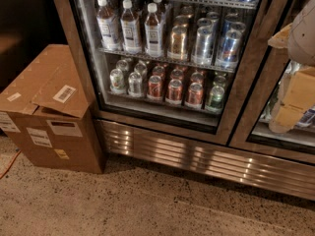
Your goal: Open left fridge door
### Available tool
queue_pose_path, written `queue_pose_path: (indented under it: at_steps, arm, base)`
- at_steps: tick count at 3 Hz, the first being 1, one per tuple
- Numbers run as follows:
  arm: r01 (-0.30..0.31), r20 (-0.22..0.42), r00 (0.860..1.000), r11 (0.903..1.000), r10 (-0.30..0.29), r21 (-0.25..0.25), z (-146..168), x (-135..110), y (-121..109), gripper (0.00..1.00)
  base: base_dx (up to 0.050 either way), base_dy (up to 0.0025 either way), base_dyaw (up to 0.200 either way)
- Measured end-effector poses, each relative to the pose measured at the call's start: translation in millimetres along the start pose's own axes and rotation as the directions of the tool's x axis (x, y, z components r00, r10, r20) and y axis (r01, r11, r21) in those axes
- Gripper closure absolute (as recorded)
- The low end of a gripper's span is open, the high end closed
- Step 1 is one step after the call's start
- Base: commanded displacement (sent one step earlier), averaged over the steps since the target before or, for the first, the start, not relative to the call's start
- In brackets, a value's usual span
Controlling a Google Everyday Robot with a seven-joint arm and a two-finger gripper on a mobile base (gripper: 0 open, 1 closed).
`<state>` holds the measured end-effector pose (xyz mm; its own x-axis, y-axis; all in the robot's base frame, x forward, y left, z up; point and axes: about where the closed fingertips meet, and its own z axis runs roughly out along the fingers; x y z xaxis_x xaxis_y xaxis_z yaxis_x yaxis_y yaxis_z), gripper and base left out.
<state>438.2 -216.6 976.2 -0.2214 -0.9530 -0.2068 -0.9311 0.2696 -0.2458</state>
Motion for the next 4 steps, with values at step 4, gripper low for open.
queue_pose_path:
  at_steps: [4]
  arm:
    - [0.005,-0.018,1.0,0.9929,-0.007,-0.119,57,-12,-10,0.0]
  base:
    - [0.0,0.0,0.0]
